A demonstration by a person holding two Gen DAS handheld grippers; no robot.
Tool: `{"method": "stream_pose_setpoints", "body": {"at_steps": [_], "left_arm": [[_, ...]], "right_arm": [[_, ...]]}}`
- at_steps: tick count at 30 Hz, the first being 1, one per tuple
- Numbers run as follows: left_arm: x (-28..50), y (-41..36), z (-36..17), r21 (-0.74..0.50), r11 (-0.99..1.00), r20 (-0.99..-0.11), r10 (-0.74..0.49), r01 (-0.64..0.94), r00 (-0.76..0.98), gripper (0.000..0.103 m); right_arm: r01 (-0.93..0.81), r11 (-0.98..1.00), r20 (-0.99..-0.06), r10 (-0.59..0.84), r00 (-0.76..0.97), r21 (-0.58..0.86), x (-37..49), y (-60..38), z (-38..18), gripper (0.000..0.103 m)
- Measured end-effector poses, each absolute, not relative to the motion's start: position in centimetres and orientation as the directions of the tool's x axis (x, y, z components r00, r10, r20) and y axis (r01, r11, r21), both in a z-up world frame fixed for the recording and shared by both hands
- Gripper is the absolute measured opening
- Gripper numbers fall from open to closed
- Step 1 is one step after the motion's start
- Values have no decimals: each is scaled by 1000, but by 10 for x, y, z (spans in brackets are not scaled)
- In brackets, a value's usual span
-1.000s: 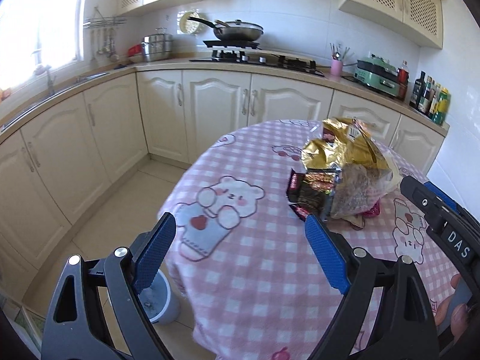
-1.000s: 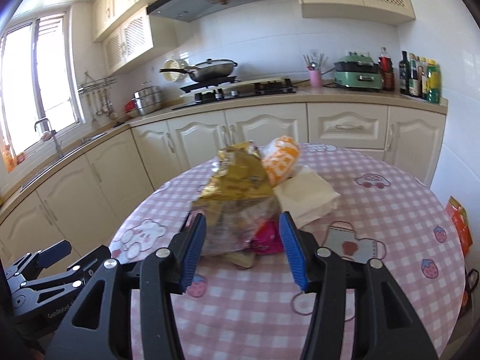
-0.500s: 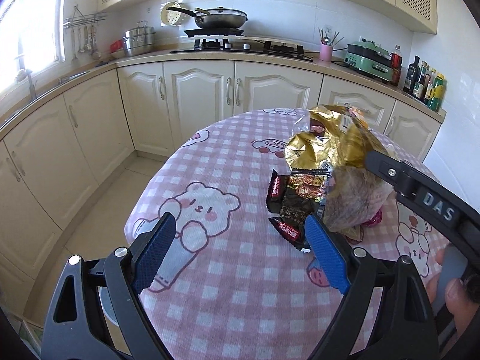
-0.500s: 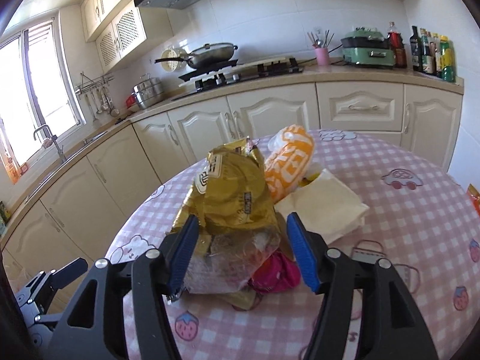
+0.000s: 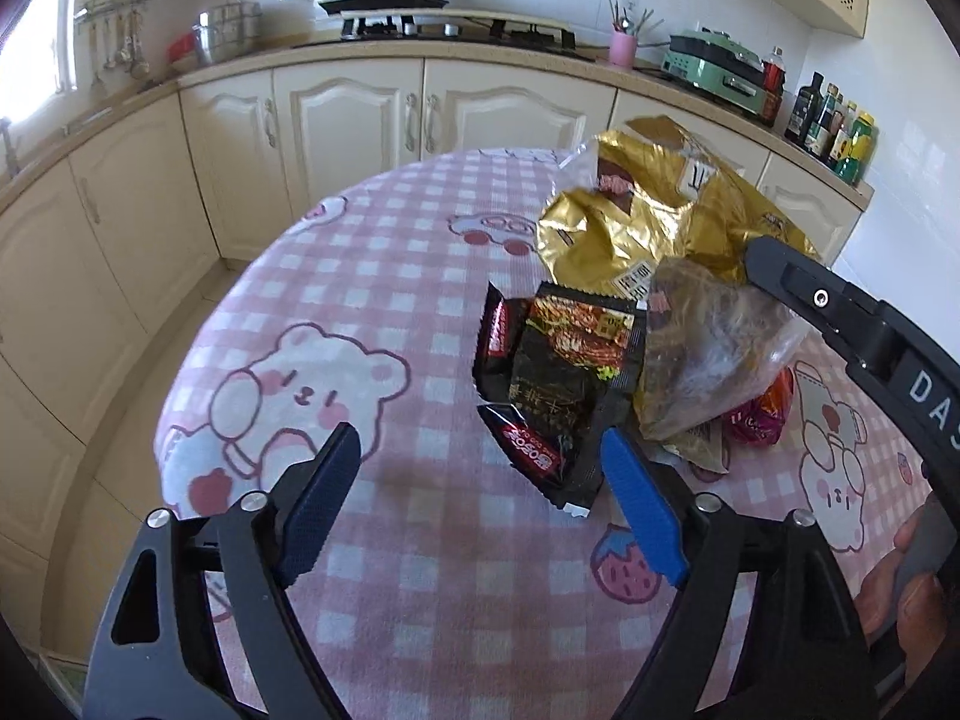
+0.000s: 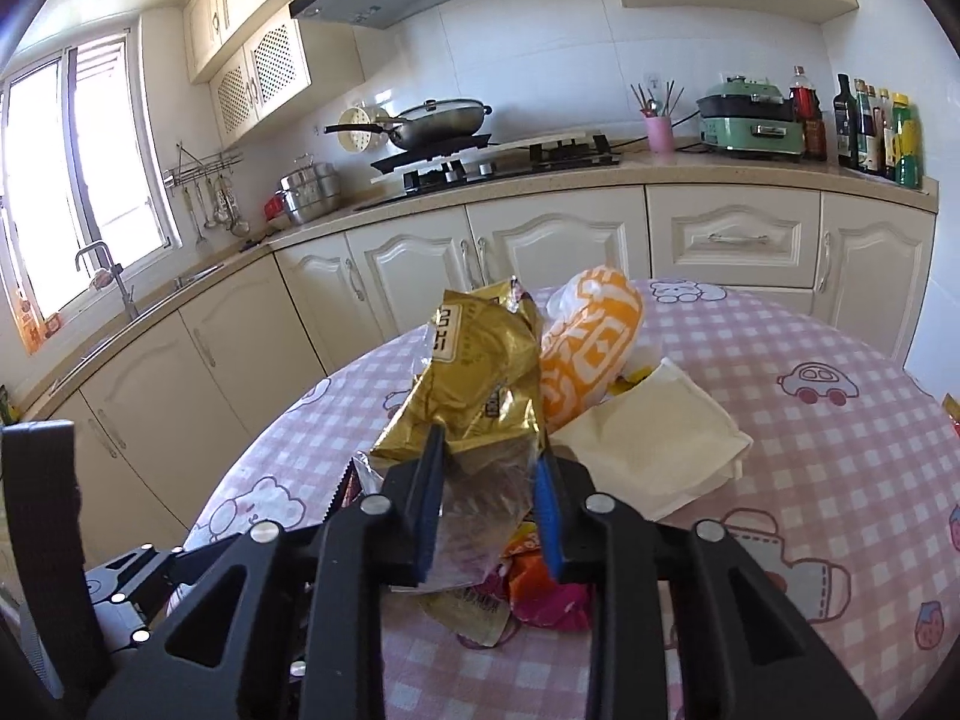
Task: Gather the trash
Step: 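Grasp the gold wrapper with the right tool while the left grasps a dark wrapper, then carry both wrappers over the blue bin and open the left tool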
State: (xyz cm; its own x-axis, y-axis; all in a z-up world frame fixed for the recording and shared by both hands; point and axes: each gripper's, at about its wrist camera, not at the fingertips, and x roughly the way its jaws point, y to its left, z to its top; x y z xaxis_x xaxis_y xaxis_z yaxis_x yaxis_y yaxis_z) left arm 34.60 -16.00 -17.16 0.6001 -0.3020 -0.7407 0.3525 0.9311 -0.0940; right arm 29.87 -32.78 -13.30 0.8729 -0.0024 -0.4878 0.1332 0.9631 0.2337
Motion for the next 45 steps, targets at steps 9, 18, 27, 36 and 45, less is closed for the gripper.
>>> {"method": "stream_pose_setpoints", "body": {"at_steps": [9, 18, 27, 36, 45], "left_arm": [[358, -174, -176, -136, 914, -756, -344, 382, 557, 45], [342, -165, -163, -144, 908, -708, -373, 394, 600, 15], [317, -117, -128, -145, 931, -635, -347, 335, 690, 15], [285, -39, -102, -145, 964, -578, -265, 222, 771, 15], [247, 69, -105, -138, 990, -579, -75, -7, 812, 15]], "right_arm": [[122, 966, -493, 8, 870, 230, 301, -324, -134, 26], [122, 971, -472, -10, 881, 207, 296, -319, -130, 26], [98, 979, -390, -21, 921, 180, 270, -299, -98, 25], [-37, 988, -321, 84, 943, 148, 252, -229, -65, 25], [-281, 950, -336, 310, 889, 134, 254, -112, -63, 25]]}}
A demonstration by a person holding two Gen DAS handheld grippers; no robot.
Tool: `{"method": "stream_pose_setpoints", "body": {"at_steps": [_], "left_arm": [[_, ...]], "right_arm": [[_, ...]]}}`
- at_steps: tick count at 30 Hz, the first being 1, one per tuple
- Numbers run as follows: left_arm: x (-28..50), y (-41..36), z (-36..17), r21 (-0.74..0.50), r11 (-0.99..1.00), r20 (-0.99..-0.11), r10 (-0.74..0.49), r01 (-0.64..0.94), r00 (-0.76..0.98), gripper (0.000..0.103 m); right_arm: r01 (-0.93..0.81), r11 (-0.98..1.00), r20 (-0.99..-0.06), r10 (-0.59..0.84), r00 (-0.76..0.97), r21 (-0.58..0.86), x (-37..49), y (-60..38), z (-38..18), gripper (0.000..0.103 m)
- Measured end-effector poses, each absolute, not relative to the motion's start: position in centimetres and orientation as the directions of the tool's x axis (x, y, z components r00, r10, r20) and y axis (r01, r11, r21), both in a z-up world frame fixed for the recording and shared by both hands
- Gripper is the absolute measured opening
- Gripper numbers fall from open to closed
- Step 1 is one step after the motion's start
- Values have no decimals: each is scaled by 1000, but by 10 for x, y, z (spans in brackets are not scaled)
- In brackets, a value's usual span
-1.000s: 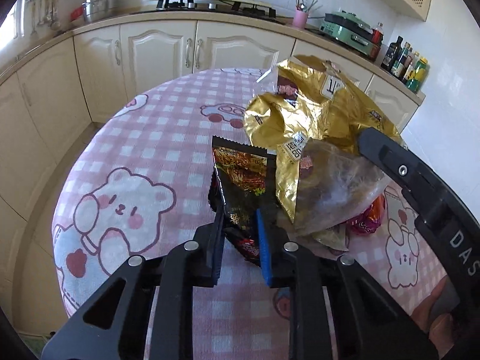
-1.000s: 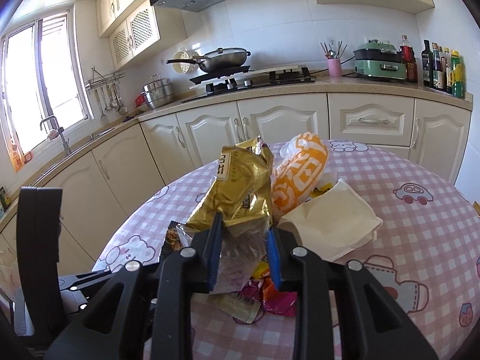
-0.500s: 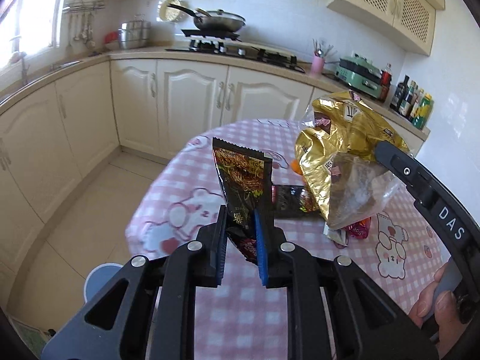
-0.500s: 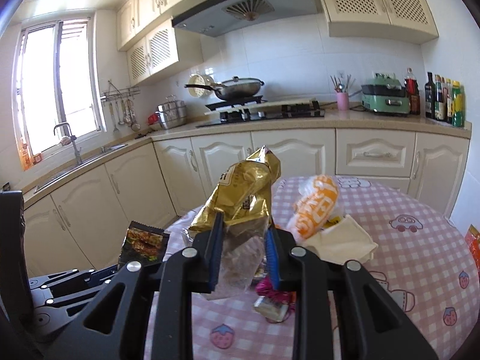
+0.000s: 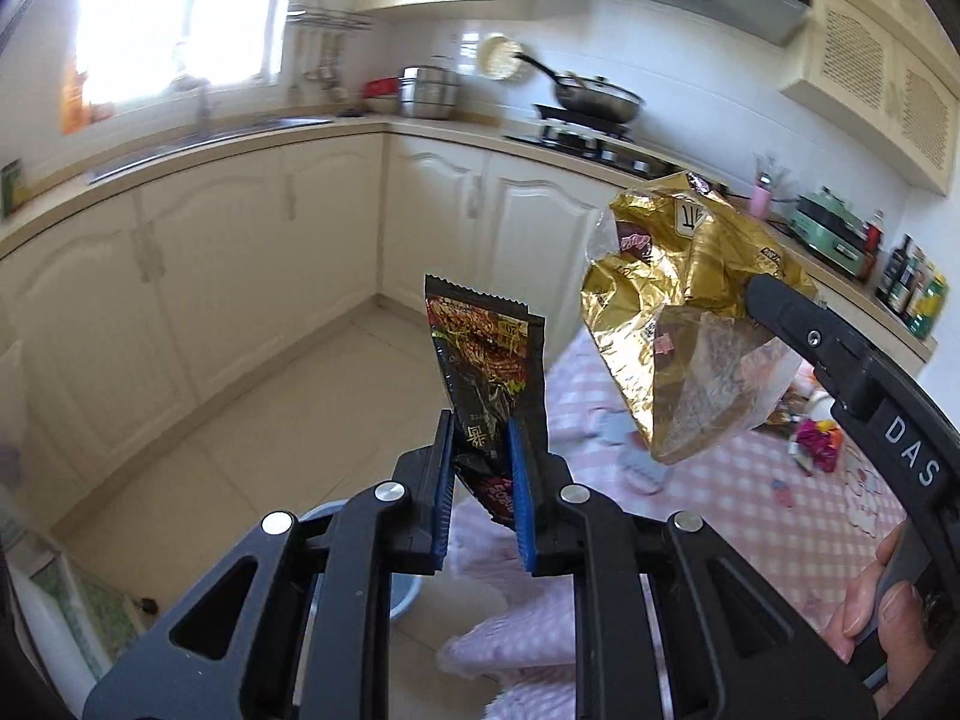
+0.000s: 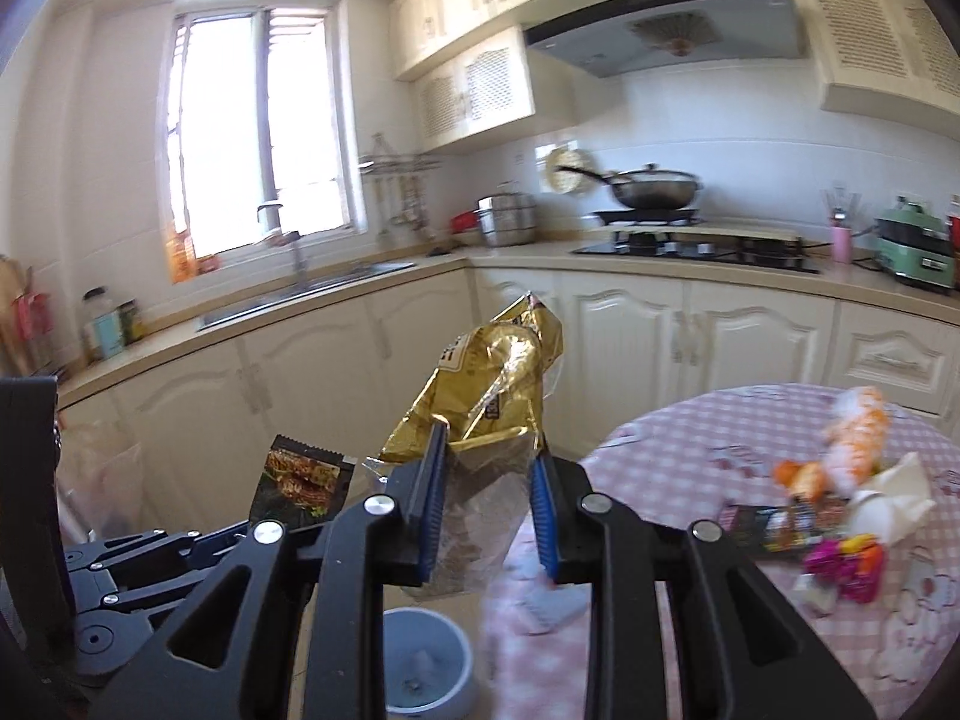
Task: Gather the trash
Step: 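Carry both wrappers over the blue bin and open the left tool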
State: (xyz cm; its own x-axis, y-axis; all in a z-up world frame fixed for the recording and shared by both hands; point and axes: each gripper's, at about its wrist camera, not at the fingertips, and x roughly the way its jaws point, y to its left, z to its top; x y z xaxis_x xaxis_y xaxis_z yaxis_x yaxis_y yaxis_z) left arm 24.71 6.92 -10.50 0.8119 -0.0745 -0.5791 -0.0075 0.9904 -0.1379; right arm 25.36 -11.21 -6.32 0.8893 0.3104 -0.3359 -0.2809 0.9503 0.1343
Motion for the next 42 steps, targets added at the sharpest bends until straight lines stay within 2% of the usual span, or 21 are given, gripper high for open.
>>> {"method": "stream_pose_setpoints", "body": {"at_steps": [6, 12, 23, 34, 35, 37, 39, 42], "left_arm": [[238, 124, -126, -153, 979, -615, 12, -134, 788, 15], [251, 155, -157, -171, 964, -667, 38, -202, 744, 15], [299, 175, -227, -181, 953, -772, 16, -244, 636, 15], [349, 175, -276, -201, 953, -819, -37, -226, 573, 17], [352, 175, -278, -203, 952, -820, -38, -229, 570, 18], [358, 175, -280, -215, 949, -817, -45, -231, 575, 27], [361, 177, -280, -214, 945, -815, -34, -246, 579, 51], [361, 178, -279, -204, 945, -811, -17, -255, 585, 53]], "right_arm": [[-408, 906, -407, 416, 813, 113, 262, -31, -84, 25], [-459, 882, -501, 448, 741, 109, 275, 14, -125, 25], [-433, 894, -645, 397, 653, 113, 326, 39, -208, 25], [-347, 931, -695, 326, 641, 116, 367, 16, -254, 25], [-342, 933, -696, 322, 642, 116, 369, 14, -255, 25], [-335, 935, -699, 319, 640, 120, 372, 12, -258, 25], [-333, 935, -702, 321, 636, 125, 376, 11, -261, 25], [-336, 933, -708, 326, 626, 132, 378, 12, -265, 25]]}}
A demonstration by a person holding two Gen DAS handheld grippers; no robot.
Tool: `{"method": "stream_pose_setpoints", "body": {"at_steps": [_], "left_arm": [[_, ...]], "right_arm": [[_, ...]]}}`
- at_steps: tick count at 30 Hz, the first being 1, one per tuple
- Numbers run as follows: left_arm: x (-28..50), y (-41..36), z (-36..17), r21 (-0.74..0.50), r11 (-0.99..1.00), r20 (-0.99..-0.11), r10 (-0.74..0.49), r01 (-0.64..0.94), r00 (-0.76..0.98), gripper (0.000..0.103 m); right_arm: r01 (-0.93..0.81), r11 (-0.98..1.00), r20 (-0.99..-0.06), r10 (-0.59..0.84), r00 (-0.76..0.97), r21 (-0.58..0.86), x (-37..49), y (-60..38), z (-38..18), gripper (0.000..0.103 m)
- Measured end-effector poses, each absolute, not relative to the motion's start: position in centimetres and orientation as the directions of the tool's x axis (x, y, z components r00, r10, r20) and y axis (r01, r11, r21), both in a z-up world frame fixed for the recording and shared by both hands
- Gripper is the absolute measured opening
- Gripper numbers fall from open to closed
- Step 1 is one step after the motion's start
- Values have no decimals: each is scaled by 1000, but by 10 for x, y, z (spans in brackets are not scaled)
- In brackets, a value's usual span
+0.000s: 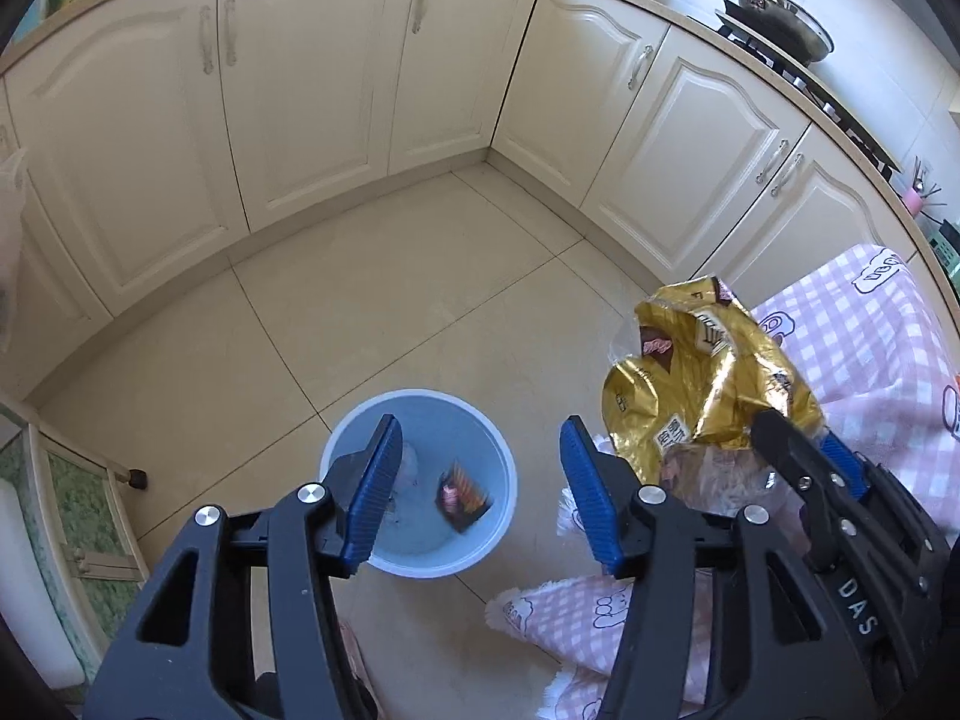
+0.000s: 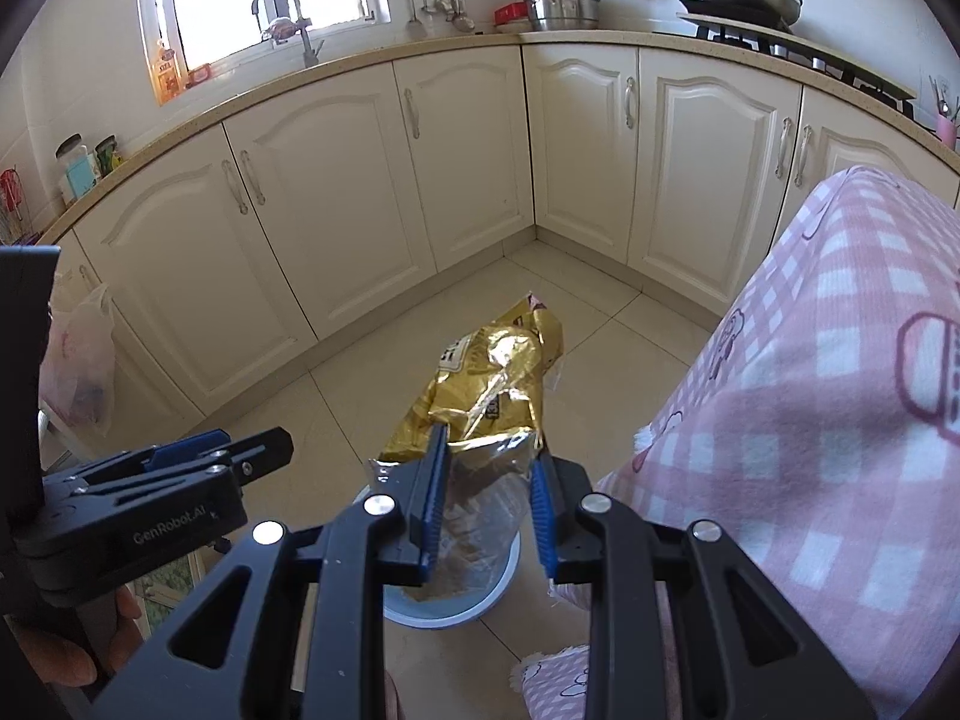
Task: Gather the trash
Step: 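Carry both wrappers over the blue bin and open the left tool, then open the right tool to drop the gold wrapper into the bin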
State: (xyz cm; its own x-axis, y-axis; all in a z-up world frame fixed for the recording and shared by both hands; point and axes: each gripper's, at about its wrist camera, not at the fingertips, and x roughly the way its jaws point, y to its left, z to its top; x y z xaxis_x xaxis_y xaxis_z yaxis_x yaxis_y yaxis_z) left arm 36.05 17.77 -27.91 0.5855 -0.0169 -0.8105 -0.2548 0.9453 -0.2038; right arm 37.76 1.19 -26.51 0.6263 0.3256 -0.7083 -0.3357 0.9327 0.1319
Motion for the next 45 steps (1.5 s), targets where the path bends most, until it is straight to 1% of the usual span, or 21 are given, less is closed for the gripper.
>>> {"method": "stream_pose_setpoints", "body": {"at_steps": [13, 19, 21, 25, 30, 36, 41, 45], "left_arm": [[348, 194, -282, -164, 937, -826, 41, -309, 562, 55], [346, 205, -281, -159, 928, -824, 63, -337, 563, 57], [345, 211, -278, -162, 921, -819, 74, -354, 569, 59], [343, 218, -270, -160, 913, -811, 96, -376, 577, 60], [336, 217, -259, -159, 911, -796, 110, -381, 596, 61], [329, 205, -244, -158, 919, -779, 109, -362, 617, 61], [321, 192, -225, -159, 930, -759, 100, -331, 644, 61], [312, 174, -200, -159, 943, -725, 89, -291, 683, 62]], "right_arm": [[-374, 912, -744, 368, 558, 170, 381, 34, -286, 25], [-398, 894, -740, 408, 534, 206, 389, 54, -290, 25], [-408, 885, -727, 431, 535, 224, 393, 61, -289, 27], [-420, 876, -706, 453, 545, 237, 404, 78, -285, 35], [-438, 869, -685, 463, 563, 229, 403, 83, -275, 44], [-427, 873, -675, 463, 574, 236, 395, 67, -263, 44], [-409, 887, -662, 439, 607, 213, 379, 48, -242, 44], [-384, 904, -630, 411, 659, 188, 358, 25, -213, 44]]}}
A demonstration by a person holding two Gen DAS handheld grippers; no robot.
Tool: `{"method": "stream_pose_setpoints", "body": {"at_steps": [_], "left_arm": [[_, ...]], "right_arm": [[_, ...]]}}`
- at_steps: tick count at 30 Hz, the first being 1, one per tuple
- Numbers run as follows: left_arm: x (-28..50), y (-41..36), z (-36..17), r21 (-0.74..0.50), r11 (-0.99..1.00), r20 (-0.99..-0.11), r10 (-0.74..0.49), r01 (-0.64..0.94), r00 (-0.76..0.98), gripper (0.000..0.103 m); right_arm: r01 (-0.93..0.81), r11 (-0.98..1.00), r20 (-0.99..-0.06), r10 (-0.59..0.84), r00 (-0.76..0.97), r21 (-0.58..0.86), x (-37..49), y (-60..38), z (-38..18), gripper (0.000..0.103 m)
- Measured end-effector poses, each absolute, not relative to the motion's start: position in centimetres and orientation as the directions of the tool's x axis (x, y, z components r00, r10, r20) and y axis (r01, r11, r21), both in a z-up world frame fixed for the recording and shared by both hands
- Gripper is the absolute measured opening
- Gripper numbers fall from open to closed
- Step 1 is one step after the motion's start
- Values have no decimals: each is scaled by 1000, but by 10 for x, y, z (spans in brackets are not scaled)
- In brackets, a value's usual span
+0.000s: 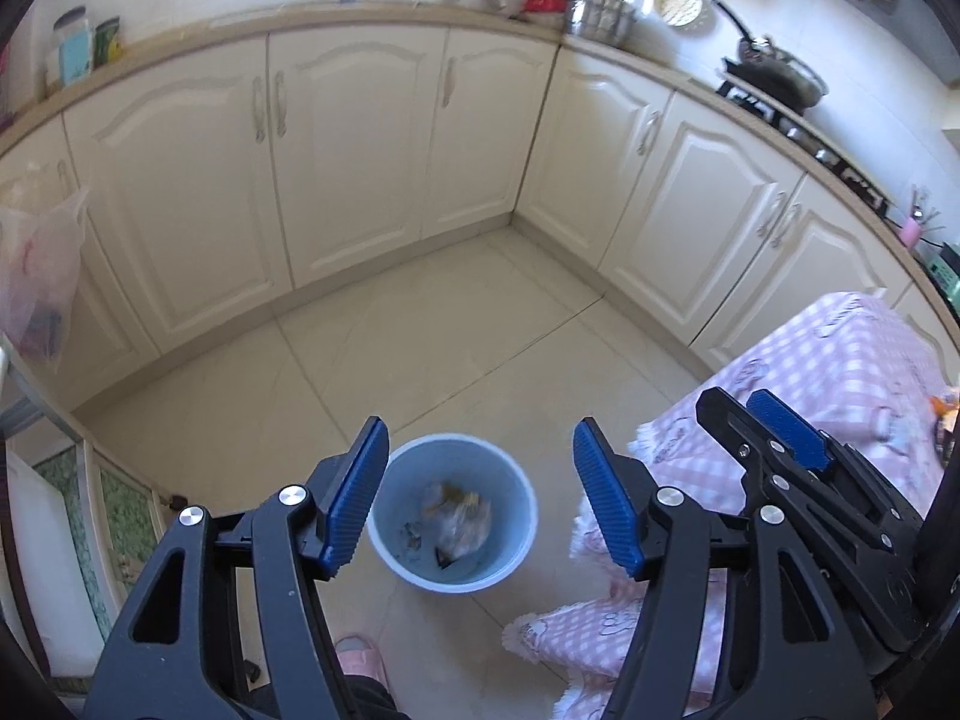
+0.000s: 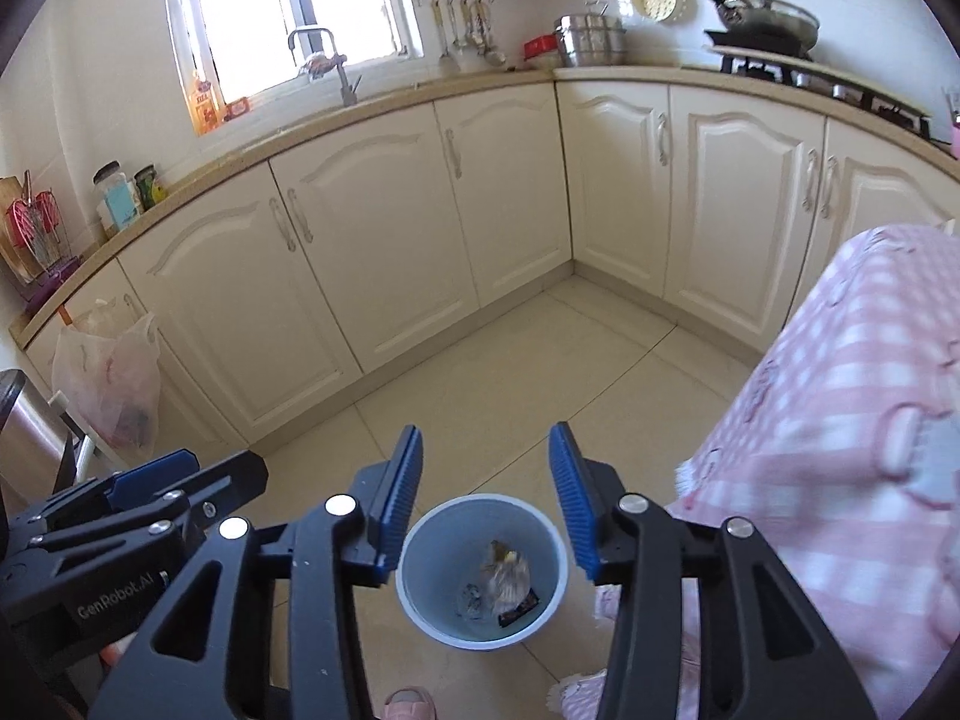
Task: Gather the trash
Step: 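Open the right tool to drop the gold wrapper into the bin, then grasp a dark wrapper with the left tool while the right grasps a clear wrapper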
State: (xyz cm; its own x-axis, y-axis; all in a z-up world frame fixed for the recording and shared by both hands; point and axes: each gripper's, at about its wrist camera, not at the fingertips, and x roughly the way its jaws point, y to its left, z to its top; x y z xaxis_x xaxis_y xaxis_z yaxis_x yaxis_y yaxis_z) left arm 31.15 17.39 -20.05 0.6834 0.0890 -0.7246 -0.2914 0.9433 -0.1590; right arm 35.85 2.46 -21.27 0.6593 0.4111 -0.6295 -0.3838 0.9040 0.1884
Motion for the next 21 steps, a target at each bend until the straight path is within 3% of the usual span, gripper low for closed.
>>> {"method": "stream_pose_setpoints", "body": {"at_steps": [12, 21], "left_arm": [[282, 53, -118, -145, 989, -582, -71, -18, 810, 69], [279, -71, -105, -111, 967, -580, -252, 231, 775, 72]], "right_arm": [[-192, 972, -470, 235, 851, 138, 283, -115, -108, 46], [74, 984, -457, 8, 890, 160, 239, -265, -94, 50]]}}
